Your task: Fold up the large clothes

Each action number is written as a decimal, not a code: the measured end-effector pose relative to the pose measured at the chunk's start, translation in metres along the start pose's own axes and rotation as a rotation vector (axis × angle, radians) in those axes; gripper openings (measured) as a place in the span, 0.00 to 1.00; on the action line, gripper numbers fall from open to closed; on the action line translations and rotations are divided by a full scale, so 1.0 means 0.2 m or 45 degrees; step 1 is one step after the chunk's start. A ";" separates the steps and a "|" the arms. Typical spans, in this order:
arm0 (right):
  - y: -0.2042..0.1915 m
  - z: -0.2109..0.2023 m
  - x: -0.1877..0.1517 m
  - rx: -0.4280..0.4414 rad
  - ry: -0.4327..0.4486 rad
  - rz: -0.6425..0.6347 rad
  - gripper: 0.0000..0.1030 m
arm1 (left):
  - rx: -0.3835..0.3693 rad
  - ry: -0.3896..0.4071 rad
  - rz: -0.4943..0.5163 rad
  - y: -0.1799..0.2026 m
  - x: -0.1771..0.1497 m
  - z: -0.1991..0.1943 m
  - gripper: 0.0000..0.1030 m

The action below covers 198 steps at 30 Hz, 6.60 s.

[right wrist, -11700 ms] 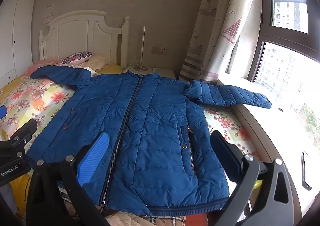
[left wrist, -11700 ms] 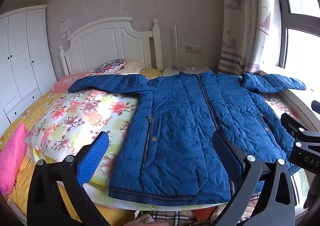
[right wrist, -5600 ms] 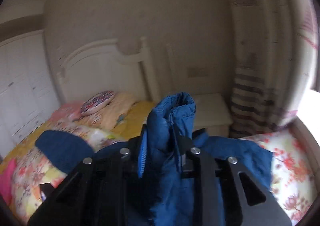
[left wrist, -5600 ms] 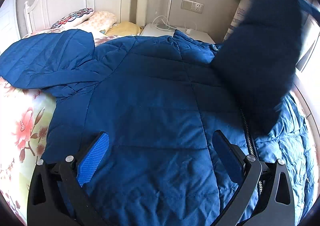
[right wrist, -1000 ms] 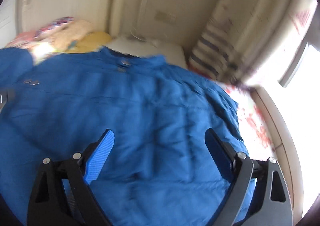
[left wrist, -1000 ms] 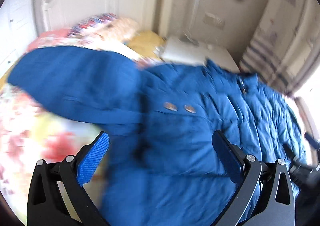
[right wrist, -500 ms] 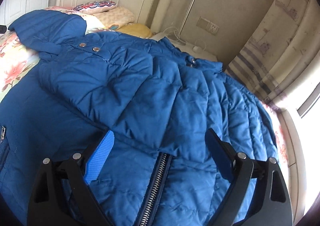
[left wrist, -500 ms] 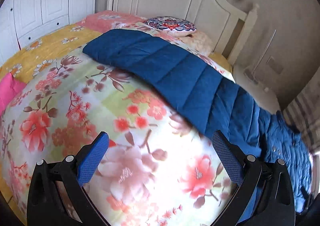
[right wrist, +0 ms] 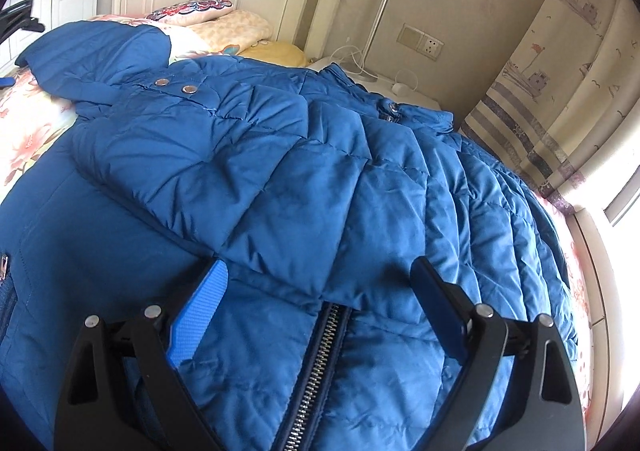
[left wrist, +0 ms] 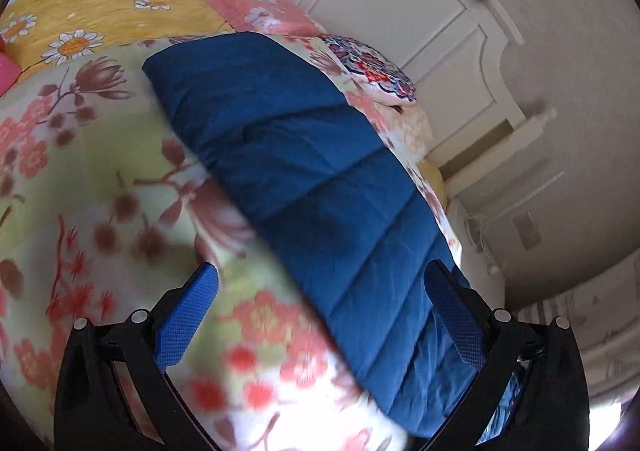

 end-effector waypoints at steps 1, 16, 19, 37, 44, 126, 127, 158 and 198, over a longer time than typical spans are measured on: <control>0.00 0.00 0.00 0.000 -0.001 0.001 0.89 | 0.005 0.007 0.002 0.01 0.01 0.01 0.92; 0.10 -0.06 -0.01 0.045 0.098 0.140 0.88 | -0.377 0.199 0.551 0.73 -0.36 -0.45 0.05; 0.34 -0.21 -0.06 0.076 0.321 0.452 0.88 | -0.536 0.135 0.786 1.04 -0.64 -0.53 0.05; 1.17 -0.28 -0.50 0.090 0.336 1.104 0.89 | 0.027 0.111 1.880 1.43 -2.02 -0.08 0.08; 0.79 -0.32 -0.28 0.152 0.330 0.619 0.89 | -0.227 0.232 1.364 1.13 -1.42 -0.47 0.09; 0.86 0.08 -0.05 0.092 0.044 0.488 0.58 | 0.338 -0.032 1.319 1.29 -1.42 0.41 0.09; 0.85 0.15 -0.08 0.075 0.000 0.438 0.59 | 0.338 -0.031 1.320 1.29 -1.42 0.41 0.09; 0.96 0.11 0.33 0.077 0.100 0.378 0.77 | 0.225 -0.088 1.253 1.48 -1.23 0.30 0.10; 0.46 -0.12 -0.39 0.234 -0.160 0.155 0.87 | 0.370 -0.223 1.283 0.84 -1.70 -0.07 0.94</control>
Point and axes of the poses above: each gripper's, at about its wrist camera, not at the fingertips, and z roughly the way its jaws point, y to its right, x to its top, the point moved 1 cm from there along z, roughly the way its jaws point, and after that the axes turned 10 degrees about -y, right-handed, at the moved point
